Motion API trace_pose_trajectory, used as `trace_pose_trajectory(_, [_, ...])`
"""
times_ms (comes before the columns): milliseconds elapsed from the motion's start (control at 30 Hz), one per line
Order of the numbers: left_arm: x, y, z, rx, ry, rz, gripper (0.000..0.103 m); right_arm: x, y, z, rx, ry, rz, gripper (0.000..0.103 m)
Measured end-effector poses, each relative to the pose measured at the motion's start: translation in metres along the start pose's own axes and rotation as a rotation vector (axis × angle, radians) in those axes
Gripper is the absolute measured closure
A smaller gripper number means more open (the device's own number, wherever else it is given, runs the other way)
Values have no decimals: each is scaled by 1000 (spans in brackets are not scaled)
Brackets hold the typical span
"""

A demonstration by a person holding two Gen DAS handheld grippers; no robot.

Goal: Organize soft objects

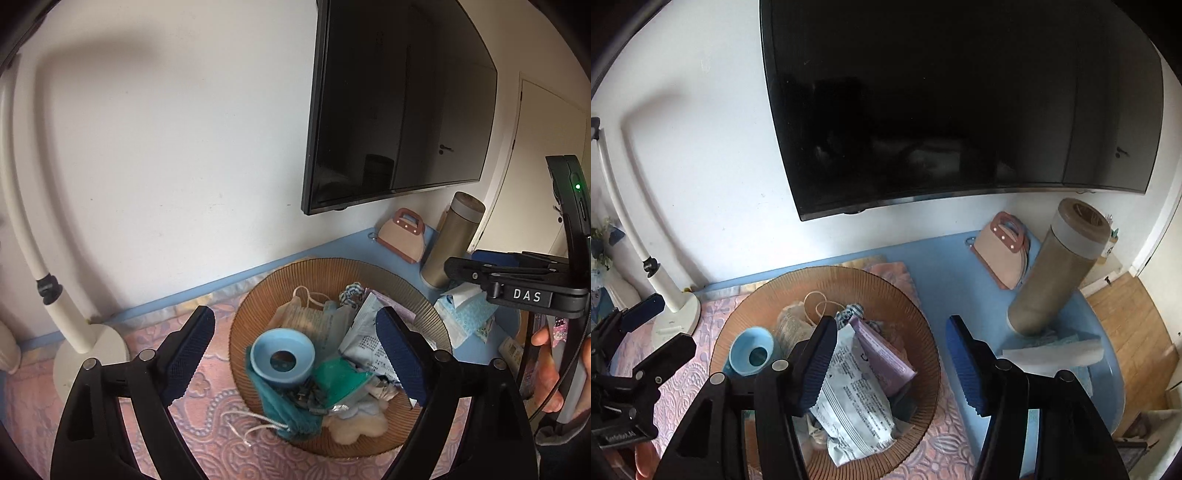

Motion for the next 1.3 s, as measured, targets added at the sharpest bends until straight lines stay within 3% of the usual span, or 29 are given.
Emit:
trace_pose_trajectory(133, [5,5,40,-41,-84,-59,15,7,11,25,-17,2,-3,40])
trace_pose_trajectory(267, [7,2,108,-144,-196,-151,13,46,21,59,-68,-58,51,31])
trace_pose_trajectory(367, [11,1,163,-206,-348,-259,8,91,32,89,-129,-114,130,19])
trace_pose_trajectory(433, [15,4,203,-247,-477,-312,0,123,42,106,-165,-157,182,18])
trace_pose_trajectory(500, [23,8,241,-276,-573,-306,0,155,54,118,-178,-209,229,17])
trace_pose_trajectory(567, [35,15,276,-299,-606,-257,0,185,67,126,-175,-259,274,17])
trace_pose_trajectory(700, [67,36,324,-340,-546,-85,0,231,95,134,-161,-302,360,17])
trace_pose_trajectory(800, [87,57,336,-366,-476,11,0,251,116,134,-160,-292,418,17])
trace_pose_trajectory(900, [106,85,313,-266,-227,138,0,262,137,126,-146,-279,454,12])
trace_pose_trajectory(933, [112,96,304,-249,-196,176,0,264,143,121,-133,-280,460,11])
trace_pose_trajectory(1167, [151,164,238,-164,-395,257,0,263,177,76,-32,-289,468,11])
trace_pose_trajectory(1233, [157,180,225,-129,-384,292,0,259,184,64,-14,-297,448,11])
trace_pose_trajectory(1300, [164,193,215,-109,-307,363,0,255,191,50,6,-317,416,11])
Point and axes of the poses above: each gripper's, at about its wrist camera, not at the fingertips, and z roughly against the way its jaws point, x to its left, y to its underside, the point moved 5 cm from there along -z, roughly the way its jaws point, and after that the axes turned 3 degrees about y, right-handed, at the moved point
